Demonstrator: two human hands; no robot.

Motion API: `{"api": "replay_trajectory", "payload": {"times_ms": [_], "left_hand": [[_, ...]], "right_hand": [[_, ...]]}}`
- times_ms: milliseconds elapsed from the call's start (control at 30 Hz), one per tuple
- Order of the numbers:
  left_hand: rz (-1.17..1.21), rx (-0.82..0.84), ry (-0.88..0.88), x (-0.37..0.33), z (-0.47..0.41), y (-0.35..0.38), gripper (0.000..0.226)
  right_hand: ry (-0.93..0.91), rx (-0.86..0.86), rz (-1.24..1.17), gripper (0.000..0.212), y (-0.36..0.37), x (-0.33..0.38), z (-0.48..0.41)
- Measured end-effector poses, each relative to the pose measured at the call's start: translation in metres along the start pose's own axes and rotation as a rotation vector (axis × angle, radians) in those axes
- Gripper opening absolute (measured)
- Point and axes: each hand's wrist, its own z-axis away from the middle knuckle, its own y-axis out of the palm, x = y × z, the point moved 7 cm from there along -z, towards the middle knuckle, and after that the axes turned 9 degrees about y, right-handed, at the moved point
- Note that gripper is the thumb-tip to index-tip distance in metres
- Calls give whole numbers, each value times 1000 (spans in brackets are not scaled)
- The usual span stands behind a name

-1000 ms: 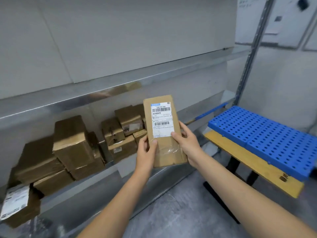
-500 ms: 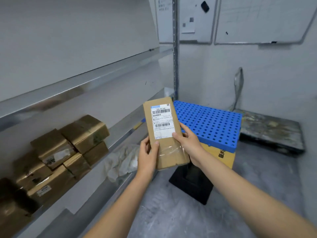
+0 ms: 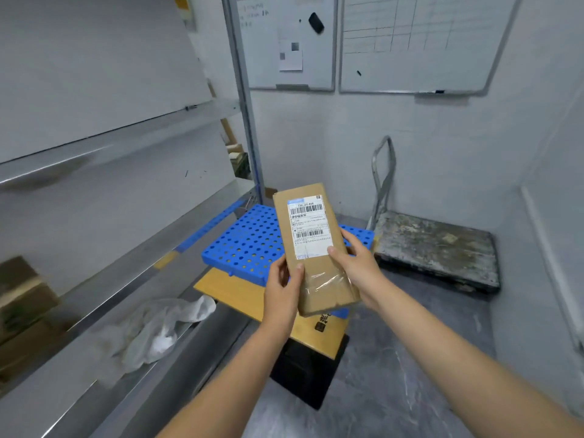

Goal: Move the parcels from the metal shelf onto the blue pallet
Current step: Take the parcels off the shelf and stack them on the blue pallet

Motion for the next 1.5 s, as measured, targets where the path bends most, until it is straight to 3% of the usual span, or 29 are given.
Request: {"api": "replay_trajectory", "payload": {"times_ms": [300, 700, 1100, 1500], "left_hand": [[-15, 63, -86, 35, -44, 80, 39], [50, -24, -125, 85, -174, 133, 35], [2, -341, -169, 114, -256, 58, 40], [-21, -859, -269, 166, -264, -49, 57]], "right_hand": [[38, -20, -46, 54, -66, 1, -71], [43, 8, 109, 52, -73, 34, -235], [92, 318, 244, 47, 50, 47, -346], [269, 759, 468, 52, 224, -20, -404]]}}
